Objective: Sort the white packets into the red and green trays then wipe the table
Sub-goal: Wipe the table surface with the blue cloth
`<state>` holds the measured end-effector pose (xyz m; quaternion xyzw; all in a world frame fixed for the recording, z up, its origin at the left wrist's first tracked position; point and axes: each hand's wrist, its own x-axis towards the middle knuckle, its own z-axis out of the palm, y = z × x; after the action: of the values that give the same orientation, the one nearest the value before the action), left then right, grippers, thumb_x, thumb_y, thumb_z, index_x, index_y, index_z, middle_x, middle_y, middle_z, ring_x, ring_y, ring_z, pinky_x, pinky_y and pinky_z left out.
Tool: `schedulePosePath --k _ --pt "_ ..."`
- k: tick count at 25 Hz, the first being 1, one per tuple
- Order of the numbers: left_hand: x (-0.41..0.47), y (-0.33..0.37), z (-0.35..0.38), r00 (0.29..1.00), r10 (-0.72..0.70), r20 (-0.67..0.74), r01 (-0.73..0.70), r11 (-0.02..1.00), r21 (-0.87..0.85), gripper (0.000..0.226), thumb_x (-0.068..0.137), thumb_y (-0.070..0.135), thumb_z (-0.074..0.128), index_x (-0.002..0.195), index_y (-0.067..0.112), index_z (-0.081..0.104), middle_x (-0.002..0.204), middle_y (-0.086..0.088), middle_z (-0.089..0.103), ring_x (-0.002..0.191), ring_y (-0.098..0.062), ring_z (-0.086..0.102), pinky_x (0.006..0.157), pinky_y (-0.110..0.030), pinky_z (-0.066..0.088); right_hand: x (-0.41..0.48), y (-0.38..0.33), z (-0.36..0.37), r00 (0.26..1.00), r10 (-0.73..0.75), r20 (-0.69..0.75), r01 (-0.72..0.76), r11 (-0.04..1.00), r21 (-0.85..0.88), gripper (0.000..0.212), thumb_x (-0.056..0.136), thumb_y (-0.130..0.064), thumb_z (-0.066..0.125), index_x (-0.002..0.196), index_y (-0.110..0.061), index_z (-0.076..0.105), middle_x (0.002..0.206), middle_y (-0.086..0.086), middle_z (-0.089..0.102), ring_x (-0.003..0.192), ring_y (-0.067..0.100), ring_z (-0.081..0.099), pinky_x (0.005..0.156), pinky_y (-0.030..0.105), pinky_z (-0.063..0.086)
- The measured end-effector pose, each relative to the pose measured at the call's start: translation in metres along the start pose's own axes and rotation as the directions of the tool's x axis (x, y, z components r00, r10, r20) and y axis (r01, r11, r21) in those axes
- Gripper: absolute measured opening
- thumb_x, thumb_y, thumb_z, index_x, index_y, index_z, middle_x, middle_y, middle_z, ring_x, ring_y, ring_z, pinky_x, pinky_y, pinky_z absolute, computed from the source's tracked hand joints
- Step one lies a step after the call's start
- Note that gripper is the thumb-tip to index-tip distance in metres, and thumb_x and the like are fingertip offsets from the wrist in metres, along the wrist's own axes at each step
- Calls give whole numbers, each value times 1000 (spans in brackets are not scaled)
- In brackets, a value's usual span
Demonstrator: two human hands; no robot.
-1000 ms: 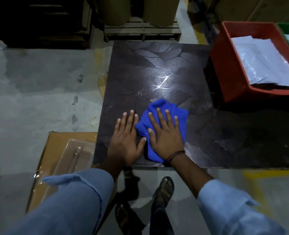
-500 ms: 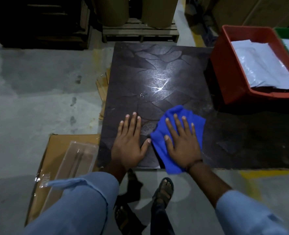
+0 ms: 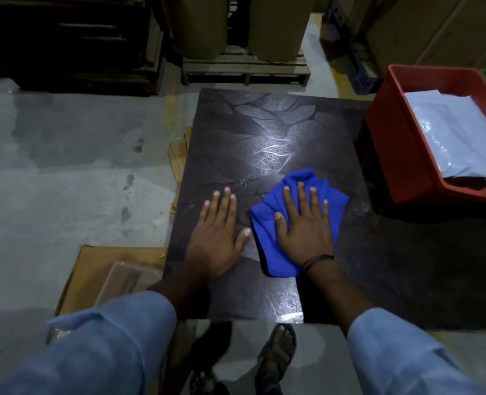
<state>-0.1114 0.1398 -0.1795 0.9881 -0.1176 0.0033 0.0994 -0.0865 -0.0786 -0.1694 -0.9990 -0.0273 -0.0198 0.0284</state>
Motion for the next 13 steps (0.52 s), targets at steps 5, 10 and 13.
schedulePosePath --k 5,10,13 --pt "68 -14 -1 997 -83 1 83 997 -8 85 99 60 23 159 0 16 168 -19 7 157 -32 5 126 -50 11 89 10 7 999 47 -17 -46 999 26 67 93 -55 26 154 -28 27 162 7 25 149 34 18 120 56 11" --pt "64 -13 -1 995 -72 -68 71 997 -20 82 100 55 37 159 1 19 168 -17 8 157 -29 4 125 -49 15 197 5 13 996 89 19 -90 994 59 69 92 -56 24 155 -29 26 163 8 20 150 34 14 120 56 7" --pt "66 -11 -9 997 -74 -25 74 997 -11 83 100 56 37 159 2 15 169 -15 3 157 -28 -2 125 -49 15 254 -16 16 996 74 52 -78 994 77 66 94 -55 27 155 -30 22 164 6 15 151 33 9 121 56 4"
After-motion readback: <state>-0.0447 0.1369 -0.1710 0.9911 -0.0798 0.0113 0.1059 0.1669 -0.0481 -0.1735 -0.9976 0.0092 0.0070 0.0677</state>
